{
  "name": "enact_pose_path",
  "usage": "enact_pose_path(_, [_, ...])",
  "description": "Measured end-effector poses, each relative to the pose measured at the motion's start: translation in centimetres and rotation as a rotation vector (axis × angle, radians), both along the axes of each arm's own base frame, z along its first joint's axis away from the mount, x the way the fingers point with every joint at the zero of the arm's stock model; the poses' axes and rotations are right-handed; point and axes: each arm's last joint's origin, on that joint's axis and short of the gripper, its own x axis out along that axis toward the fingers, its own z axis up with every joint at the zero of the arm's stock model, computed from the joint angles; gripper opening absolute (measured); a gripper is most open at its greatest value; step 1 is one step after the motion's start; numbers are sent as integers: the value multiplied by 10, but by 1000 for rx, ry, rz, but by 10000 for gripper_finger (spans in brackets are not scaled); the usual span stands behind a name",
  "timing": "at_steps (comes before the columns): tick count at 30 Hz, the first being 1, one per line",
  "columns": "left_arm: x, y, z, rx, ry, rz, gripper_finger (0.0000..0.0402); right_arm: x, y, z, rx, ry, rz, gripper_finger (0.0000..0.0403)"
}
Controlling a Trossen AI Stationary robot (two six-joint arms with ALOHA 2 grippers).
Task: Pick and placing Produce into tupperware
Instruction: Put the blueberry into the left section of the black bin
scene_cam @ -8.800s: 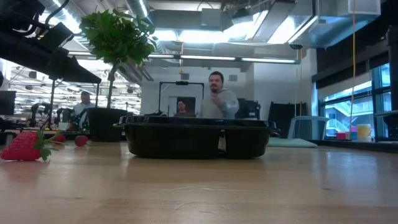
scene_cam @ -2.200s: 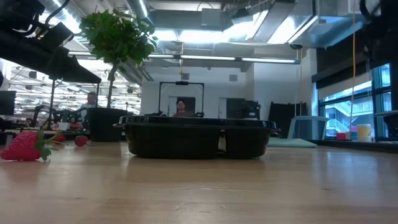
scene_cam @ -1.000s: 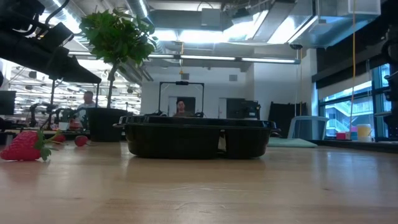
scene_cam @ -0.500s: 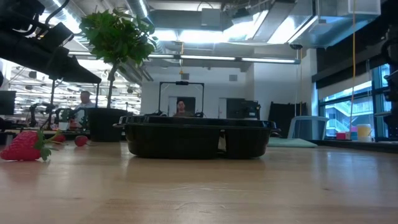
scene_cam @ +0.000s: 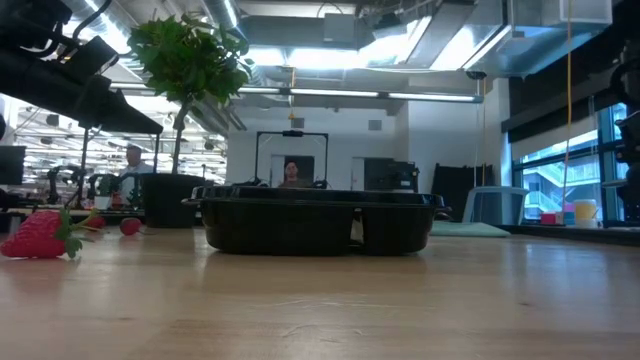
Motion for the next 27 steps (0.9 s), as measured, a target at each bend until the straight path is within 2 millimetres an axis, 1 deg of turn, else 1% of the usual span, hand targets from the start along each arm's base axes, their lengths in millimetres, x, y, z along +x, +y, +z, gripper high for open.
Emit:
enact_pose_path(14, [0, 0, 0, 0, 0, 0, 120, 1, 1, 0, 1, -11, -33, 138])
enact_pose_path(17, [0, 0, 0, 0, 1, 0, 120, 1, 1, 0, 3, -15, -33, 124])
enact_pose_path(24, [0, 0, 0, 0, 0, 0, 120, 2, 1, 0, 5, -24, -29, 74])
enact_pose_path(27, [0, 0, 0, 0, 0, 0, 120, 2, 1, 0, 5, -24, -28, 63])
